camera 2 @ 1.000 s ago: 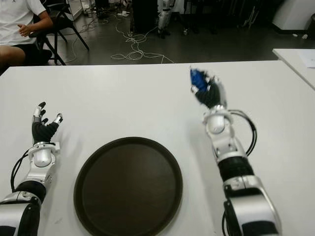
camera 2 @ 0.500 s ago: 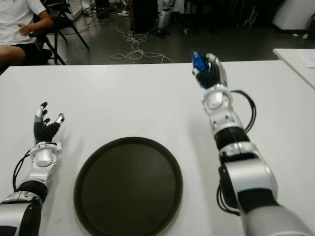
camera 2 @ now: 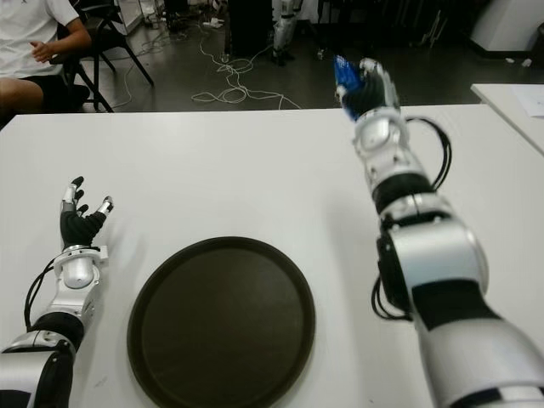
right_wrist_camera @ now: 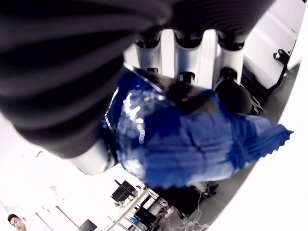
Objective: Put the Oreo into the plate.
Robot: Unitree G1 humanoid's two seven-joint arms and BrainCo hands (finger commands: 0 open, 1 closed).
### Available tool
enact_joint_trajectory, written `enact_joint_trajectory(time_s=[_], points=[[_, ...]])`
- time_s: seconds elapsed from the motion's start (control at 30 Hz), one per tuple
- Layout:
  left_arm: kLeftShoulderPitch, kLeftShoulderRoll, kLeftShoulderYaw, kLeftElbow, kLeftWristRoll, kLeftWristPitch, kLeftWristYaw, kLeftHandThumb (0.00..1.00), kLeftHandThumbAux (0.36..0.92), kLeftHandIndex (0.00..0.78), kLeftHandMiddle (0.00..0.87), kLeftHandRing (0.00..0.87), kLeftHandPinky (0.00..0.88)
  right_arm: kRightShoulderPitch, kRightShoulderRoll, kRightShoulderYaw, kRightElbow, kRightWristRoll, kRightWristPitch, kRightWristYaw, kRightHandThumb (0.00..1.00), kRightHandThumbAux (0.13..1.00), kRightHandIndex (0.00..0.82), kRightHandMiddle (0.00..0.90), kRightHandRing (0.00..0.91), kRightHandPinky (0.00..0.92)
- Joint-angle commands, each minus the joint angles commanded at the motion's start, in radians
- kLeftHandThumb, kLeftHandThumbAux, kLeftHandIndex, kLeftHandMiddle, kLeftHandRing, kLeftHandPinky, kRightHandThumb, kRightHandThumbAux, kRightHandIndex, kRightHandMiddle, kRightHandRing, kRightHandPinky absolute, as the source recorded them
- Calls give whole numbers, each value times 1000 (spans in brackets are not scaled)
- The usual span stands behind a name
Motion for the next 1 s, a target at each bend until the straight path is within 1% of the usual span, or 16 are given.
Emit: enact_joint_trajectory(time_s=[0.2,0.33,0.5,0.63,0.77,0.87,1.0], points=[[1,-1,3,-1,-3,0,-2,0,762,13,28,15,20,-22,-4,20,20,-23,29,12,693,734,434,760,758,724],[2,0,-2,-1,2,3,3,0,760,19,31,17,19,-24,-7,25,33,-39,45,12,694,735,433,752,749,713],[5,0,-8,-3,10,1,11,0,761,21,30,19,18,-32,-8,46,40,-68,70,4,693,735,432,736,734,707],[6,-4,-3,-5,2,-3,4,0,763,21,30,19,18,-46,-23,91,45,-123,94,12,692,735,431,722,718,697],[6,-6,-2,-7,1,-1,6,0,757,20,24,10,5,-54,-34,116,51,-160,117,19,691,734,431,718,703,687],[6,-6,-4,-6,5,-1,12,0,748,23,29,13,8,-52,-47,130,54,-182,127,26,691,734,431,714,696,679],[6,-5,-5,-5,6,-2,14,0,747,25,33,17,13,-51,-53,133,56,-195,132,30,690,735,431,708,689,670]])
